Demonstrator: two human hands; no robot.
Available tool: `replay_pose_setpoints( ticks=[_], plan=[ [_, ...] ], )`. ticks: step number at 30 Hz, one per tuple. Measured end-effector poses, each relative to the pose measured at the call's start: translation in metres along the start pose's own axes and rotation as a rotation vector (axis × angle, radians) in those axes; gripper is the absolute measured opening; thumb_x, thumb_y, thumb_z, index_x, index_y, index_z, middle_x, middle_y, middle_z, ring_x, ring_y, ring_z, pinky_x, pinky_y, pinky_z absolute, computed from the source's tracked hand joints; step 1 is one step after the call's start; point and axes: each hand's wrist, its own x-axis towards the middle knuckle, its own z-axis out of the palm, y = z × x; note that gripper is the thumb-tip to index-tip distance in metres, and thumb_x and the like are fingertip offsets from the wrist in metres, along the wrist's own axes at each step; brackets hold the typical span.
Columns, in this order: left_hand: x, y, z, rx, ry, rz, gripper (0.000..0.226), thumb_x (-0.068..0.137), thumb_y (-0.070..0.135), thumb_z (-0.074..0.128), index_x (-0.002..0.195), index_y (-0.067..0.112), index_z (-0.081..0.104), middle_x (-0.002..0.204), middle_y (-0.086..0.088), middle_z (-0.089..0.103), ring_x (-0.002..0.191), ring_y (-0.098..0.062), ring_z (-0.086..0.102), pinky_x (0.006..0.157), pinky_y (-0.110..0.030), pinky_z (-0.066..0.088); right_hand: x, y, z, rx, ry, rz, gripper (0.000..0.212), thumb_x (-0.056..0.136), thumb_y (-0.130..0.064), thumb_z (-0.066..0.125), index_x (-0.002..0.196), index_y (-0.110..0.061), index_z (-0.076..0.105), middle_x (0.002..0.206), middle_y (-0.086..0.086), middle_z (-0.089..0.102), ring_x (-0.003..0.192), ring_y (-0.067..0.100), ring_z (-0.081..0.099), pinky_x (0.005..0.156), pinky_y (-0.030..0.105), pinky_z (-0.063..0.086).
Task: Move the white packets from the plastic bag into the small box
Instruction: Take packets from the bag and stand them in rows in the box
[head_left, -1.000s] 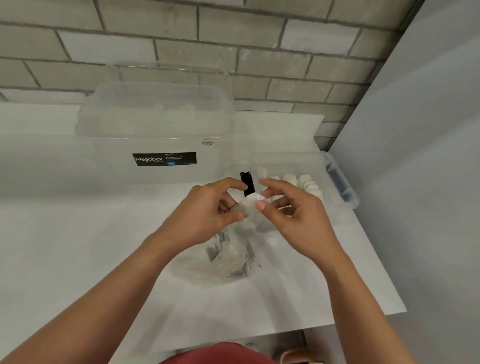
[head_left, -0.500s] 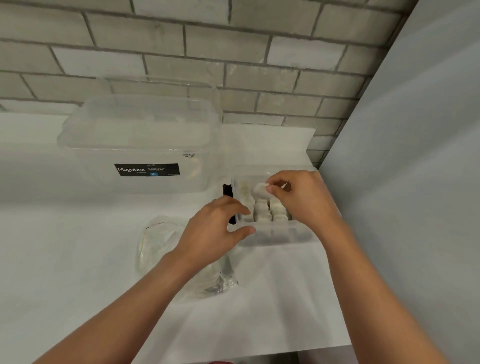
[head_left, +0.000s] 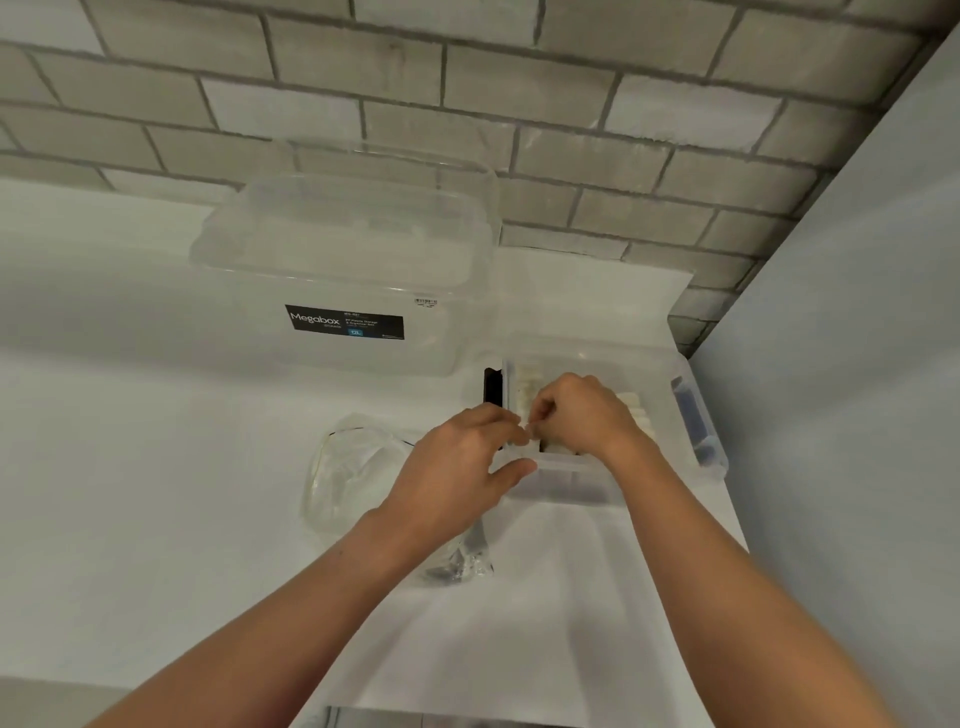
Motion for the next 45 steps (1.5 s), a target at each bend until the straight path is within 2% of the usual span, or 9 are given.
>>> replay_pose_setpoints(
  ticks=[6, 10, 14, 18, 24, 30, 35, 41, 45],
  plan=[
    [-0.011, -0.01, -0.017, -0.139, -0.04, 0.012, 0.037, 0.091, 0.047, 0.066, 0.125, 0.031, 0.063, 0.123, 0.02, 0.058, 0.108, 0.002, 0.057, 0.093, -0.013, 0.043, -0.015, -0.005, -0.016, 0.002, 0.037, 0.047, 0.02, 0.074, -0.038, 0.085, 0.09, -0.03, 0.076, 0.089, -0.01, 0.072, 0.077, 0.015, 0.069, 0.076, 0.036, 0.06],
    [-0.03, -0.049, -0.036, -0.074, 0.06, -0.075, 0.031, 0.09, 0.046, 0.067, 0.119, 0.033, 0.067, 0.114, 0.018, 0.061, 0.105, -0.002, 0.057, 0.089, -0.019, 0.044, -0.045, -0.013, -0.03, 0.185, 0.255, 0.027, 0.013, 0.08, -0.039, 0.081, 0.089, -0.033, 0.075, 0.084, -0.018, 0.07, 0.081, 0.01, 0.068, 0.079, 0.034, 0.058],
    [-0.054, -0.092, -0.051, 0.036, 0.037, -0.139, 0.027, 0.09, 0.042, 0.068, 0.115, 0.032, 0.067, 0.108, 0.017, 0.062, 0.1, -0.006, 0.057, 0.083, -0.026, 0.049, -0.09, -0.053, -0.018, 0.389, 0.427, -0.042, 0.004, 0.085, -0.029, 0.077, 0.089, -0.031, 0.076, 0.081, -0.022, 0.071, 0.075, 0.0, 0.065, 0.07, 0.018, 0.05],
    [-0.077, -0.115, -0.057, 0.107, -0.055, -0.107, 0.023, 0.09, 0.039, 0.069, 0.111, 0.03, 0.068, 0.107, 0.018, 0.063, 0.102, -0.008, 0.056, 0.079, -0.028, 0.05, -0.122, -0.102, 0.026, 0.535, 0.339, -0.12, 0.008, 0.088, -0.02, 0.075, 0.093, -0.026, 0.078, 0.083, -0.018, 0.072, 0.081, -0.003, 0.066, 0.069, 0.007, 0.047],
    [-0.087, -0.132, -0.049, 0.228, -0.31, 0.082, 0.025, 0.089, 0.037, 0.053, 0.093, 0.026, 0.075, 0.097, 0.009, 0.068, 0.089, -0.019, 0.06, 0.069, -0.033, 0.05, -0.116, -0.14, 0.106, 0.151, -0.045, -0.208, 0.021, 0.098, -0.03, 0.053, 0.108, -0.033, 0.072, 0.096, -0.01, 0.074, 0.088, 0.013, 0.067, 0.077, 0.037, 0.056],
    [-0.087, -0.135, -0.042, 0.377, -0.377, 0.134, 0.053, 0.099, 0.047, 0.035, 0.074, 0.019, 0.071, 0.076, 0.002, 0.061, 0.076, -0.022, 0.054, 0.065, -0.033, 0.037, -0.108, -0.139, 0.117, -0.164, -0.012, -0.087, 0.023, 0.098, -0.029, 0.046, 0.094, -0.023, 0.067, 0.085, 0.005, 0.065, 0.079, 0.033, 0.062, 0.062, 0.034, 0.047],
    [-0.087, -0.129, -0.042, 0.438, -0.381, 0.071, 0.042, 0.1, 0.041, 0.042, 0.079, 0.018, 0.069, 0.084, 0.001, 0.06, 0.088, -0.024, 0.055, 0.07, -0.031, 0.025, -0.101, -0.138, 0.114, -0.222, -0.026, 0.131, 0.017, 0.097, -0.021, 0.049, 0.101, -0.015, 0.065, 0.093, 0.01, 0.055, 0.083, 0.036, 0.056, 0.067, 0.034, 0.042],
    [-0.086, -0.135, -0.041, 0.374, -0.465, 0.05, 0.038, 0.091, 0.051, 0.054, 0.113, 0.024, 0.069, 0.112, 0.005, 0.062, 0.11, -0.02, 0.05, 0.083, -0.03, 0.039, -0.098, -0.15, 0.119, -0.279, -0.055, 0.214, 0.024, 0.1, -0.024, 0.05, 0.115, -0.009, 0.061, 0.116, 0.009, 0.062, 0.107, 0.035, 0.064, 0.072, 0.033, 0.04],
    [-0.082, -0.136, -0.045, 0.293, -0.459, 0.012, 0.04, 0.088, 0.05, 0.061, 0.119, 0.025, 0.064, 0.117, 0.007, 0.06, 0.112, -0.018, 0.05, 0.076, -0.03, 0.043, -0.099, -0.152, 0.127, -0.301, -0.053, 0.156, 0.024, 0.1, -0.026, 0.05, 0.116, -0.022, 0.067, 0.123, 0.002, 0.054, 0.099, 0.033, 0.065, 0.07, 0.033, 0.038]
  ],
)
